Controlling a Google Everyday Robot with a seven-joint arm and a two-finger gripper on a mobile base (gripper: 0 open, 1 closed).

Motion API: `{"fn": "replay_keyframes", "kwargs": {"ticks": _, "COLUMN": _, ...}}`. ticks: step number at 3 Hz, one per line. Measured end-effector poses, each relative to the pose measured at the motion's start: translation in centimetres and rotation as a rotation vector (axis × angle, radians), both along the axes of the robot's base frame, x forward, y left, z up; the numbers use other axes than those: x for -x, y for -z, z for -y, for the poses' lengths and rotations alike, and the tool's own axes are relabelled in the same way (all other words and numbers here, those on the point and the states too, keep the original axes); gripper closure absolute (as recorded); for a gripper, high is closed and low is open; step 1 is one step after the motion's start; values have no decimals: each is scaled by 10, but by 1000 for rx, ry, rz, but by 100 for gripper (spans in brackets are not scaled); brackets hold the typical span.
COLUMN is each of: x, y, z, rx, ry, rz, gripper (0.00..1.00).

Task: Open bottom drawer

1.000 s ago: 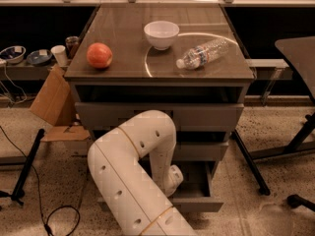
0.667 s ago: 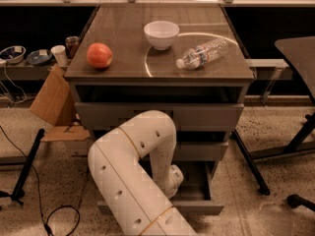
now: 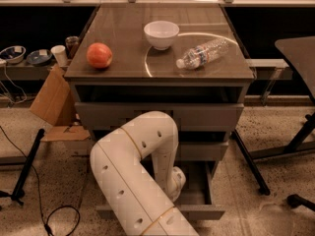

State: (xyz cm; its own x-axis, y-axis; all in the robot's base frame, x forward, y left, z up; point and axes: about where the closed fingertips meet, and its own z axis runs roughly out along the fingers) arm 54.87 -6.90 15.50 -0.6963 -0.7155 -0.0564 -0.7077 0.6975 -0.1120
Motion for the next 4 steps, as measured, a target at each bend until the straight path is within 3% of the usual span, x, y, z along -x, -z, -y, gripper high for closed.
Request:
{"fn": "replay_keyframes", "kwargs": {"ticks": 2, "x": 20, "y": 2, "z": 1, "rx": -119, "ry": -112, "rz": -62, "gripper": 100}}
{"fn": "replay_keyframes", "kwargs": {"ticks": 4, "x": 28, "y": -18, "z": 20, "rx": -220, "ry": -127, "rz": -38, "gripper": 100}}
